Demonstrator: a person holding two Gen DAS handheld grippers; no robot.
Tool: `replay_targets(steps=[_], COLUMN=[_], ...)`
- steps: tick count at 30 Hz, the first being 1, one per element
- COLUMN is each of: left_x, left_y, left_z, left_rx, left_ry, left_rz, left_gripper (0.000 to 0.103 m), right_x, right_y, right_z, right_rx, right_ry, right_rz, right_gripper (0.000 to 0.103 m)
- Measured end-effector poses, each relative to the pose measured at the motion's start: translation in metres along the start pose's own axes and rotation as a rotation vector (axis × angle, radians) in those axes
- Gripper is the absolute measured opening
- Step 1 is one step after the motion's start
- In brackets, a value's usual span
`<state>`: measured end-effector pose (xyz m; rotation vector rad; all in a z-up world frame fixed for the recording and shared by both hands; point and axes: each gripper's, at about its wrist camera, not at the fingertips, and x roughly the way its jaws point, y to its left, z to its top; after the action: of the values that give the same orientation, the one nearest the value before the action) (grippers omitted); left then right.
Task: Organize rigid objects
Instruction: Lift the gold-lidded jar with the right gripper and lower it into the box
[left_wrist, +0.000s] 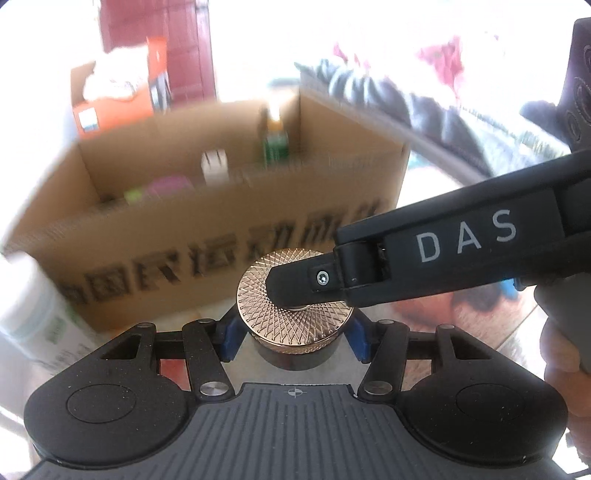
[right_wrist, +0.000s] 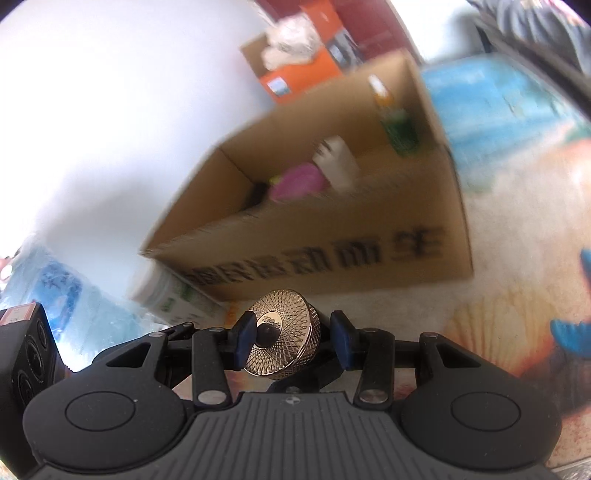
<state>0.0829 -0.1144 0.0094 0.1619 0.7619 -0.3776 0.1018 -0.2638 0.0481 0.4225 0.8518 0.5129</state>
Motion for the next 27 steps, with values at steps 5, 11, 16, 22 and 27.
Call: replay_targets(steps=[5, 11, 16, 22, 27], left_x=[-0.047, -0.047, 0.007, 0.058, 0.084], left_y=[0.011, 0.036, 0.057, 0.076, 0.083], left_z=[0.031, 0.085, 0.116, 0.107, 0.106], left_rx=[-0.002, -0.037, -0.093, -0.144, -0.187], left_ry=[-0.139, -0.184, -0.043, 0.154, 0.277], left_rz=[0.029, 0.013, -0.029, -0.044, -0.064], left_gripper=[0.055, 0.056, 0.056, 0.056, 0.056], right_x=[-0.031, -0.027, 0.021, 0.085, 0.117], right_y=[0.044, 0.065, 0.049, 0.014, -0.004], right_z=[0.028, 0.083, 0.121, 0.135, 0.138], right_rx=[-0.132, -0.224, -0.194, -0.125, -0.1], right_ry=[-0.102, -0.125, 0.0, 0.199, 0.316], right_rz=[0.034, 0.012, -0.038, -0.065, -0.078], right_gripper=[0.047, 0.047, 0.047, 0.047, 0.047])
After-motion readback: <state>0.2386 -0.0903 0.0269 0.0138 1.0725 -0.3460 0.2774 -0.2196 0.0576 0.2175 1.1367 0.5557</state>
